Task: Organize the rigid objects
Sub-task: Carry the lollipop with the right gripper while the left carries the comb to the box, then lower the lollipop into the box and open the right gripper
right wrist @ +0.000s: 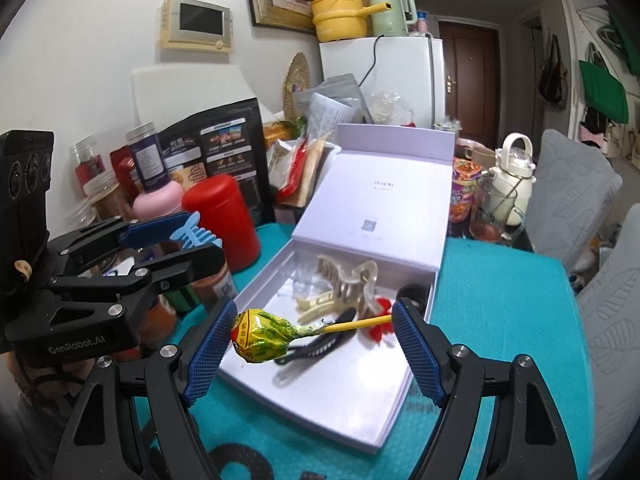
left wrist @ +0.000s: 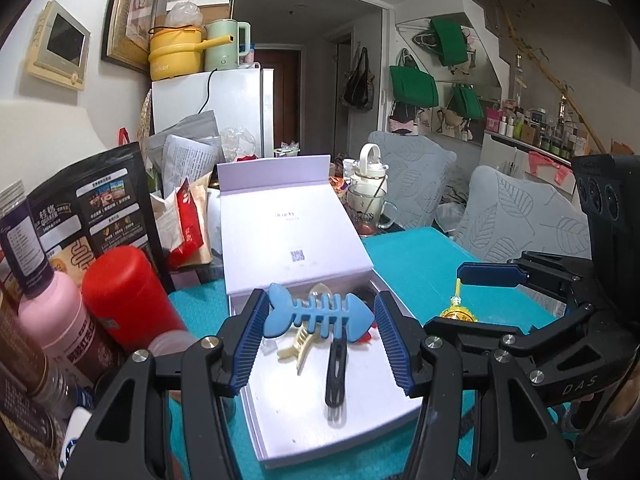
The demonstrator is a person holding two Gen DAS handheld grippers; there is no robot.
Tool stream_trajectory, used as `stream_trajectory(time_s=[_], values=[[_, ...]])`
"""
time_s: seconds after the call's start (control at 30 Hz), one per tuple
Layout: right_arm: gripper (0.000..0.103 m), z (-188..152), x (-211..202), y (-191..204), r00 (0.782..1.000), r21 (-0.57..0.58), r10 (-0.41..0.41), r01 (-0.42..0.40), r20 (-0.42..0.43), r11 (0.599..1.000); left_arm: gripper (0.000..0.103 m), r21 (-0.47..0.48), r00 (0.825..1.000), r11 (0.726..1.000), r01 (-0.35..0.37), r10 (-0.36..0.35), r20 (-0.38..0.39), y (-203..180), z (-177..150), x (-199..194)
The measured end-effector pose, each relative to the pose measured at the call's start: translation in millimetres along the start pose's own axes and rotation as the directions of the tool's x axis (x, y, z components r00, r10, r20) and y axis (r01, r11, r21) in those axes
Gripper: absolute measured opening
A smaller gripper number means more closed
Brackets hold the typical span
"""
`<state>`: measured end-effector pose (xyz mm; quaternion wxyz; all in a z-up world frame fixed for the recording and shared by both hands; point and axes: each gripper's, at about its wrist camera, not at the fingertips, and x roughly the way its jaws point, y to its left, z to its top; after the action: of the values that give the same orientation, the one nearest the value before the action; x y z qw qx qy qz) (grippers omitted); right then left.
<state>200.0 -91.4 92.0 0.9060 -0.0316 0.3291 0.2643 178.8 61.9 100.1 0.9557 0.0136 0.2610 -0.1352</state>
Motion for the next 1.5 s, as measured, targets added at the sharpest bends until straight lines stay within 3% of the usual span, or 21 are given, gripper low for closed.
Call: stream_trajectory(time_s=[0.43,0.9,1.03,1.5], values=[[0.080,28,34,-26,1.000,0.008,-0.003,0.003,0.004,1.000,0.055,-0.007,0.999,1.000,0.015,-0.015,-0.046,12,16,50],[0.080,52,79,-58,1.000,0.034,0.023,-0.023,0.001,0.999,0.055,0.004,0.996,1.000,-0.013,0.014,-0.083,26,33,108],[0.080,51,93,-64,0.999,0.045,0.041,-0.040,-0.011,0.998,0.055,-0.026,0.994,1.000,-0.002,-0.001,-0.107,33,29,121],[0.080,22,124,-71,0.990,0.046,0.047,-0.041,-0.131,0.998,0.055,0.003,0.973,1.000,-0.002,0.003,-0.229,29,-1,151]])
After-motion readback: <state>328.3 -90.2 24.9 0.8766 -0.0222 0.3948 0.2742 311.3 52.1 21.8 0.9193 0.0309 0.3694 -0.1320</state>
